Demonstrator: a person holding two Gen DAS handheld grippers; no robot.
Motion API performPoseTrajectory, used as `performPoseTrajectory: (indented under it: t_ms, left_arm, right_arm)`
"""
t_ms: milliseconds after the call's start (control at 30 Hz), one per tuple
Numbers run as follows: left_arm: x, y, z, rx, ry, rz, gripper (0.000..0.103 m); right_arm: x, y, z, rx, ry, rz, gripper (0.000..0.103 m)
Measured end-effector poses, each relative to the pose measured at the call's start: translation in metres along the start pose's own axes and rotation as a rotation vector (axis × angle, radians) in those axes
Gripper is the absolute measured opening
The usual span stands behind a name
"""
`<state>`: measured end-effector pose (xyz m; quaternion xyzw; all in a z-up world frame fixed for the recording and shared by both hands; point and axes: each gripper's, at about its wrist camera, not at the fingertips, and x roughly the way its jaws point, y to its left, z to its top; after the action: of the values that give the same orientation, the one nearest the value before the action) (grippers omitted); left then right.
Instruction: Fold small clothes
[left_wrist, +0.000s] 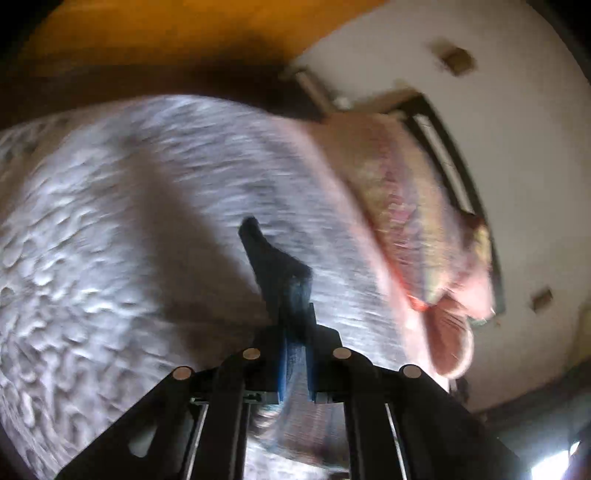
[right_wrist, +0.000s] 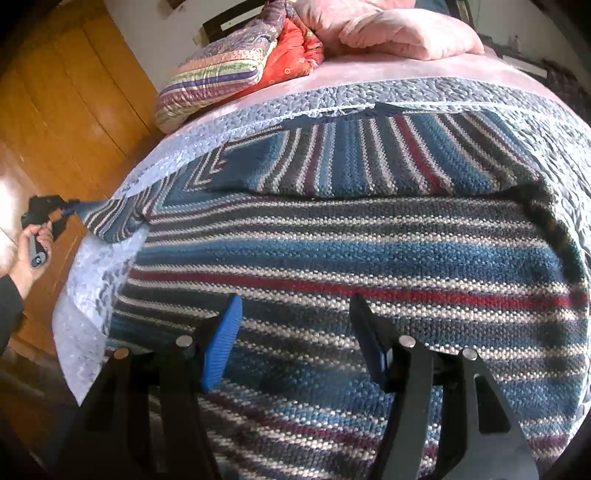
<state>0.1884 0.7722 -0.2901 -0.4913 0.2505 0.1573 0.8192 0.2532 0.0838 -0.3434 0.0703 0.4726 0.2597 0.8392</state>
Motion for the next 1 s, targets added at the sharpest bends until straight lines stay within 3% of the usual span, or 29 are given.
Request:
performPoseTrajectory:
  t_ms: [300, 500, 733, 900, 1000]
  left_arm:
    - [-0.011, -0.169, -0.056, 0.262, 0.068, -0.178, 0.007]
    - [0.020, -0.247, -0.134, 0.417, 0.155, -0.215, 0.007]
    - [0.092, -0.288, -0.233, 0.555, 0.299, -0.180, 0.007]
    - [0.145, -0.284, -0.307, 0.630, 0.407, -0.125, 0.007]
    - [0.181, -0.274, -0.364, 0.719, 0.468, -0.051, 0.008]
  right_arm:
    - [-0.038, -0.008, 0.010, 0.043, -0.044, 0.047, 0.061]
    - [-0.053, -0.022, 0.014, 0.062, -0.054, 0.067, 0.061]
    - [-0.052, -0.046, 0.016, 0.085, -0.046, 0.058, 0.061]
    - [-0.040, -0.064, 0.025, 0.108, -0.018, 0.062, 0.061]
    - [-0.032, -0.078, 0.043, 0.167, -0.002, 0.108, 0.062]
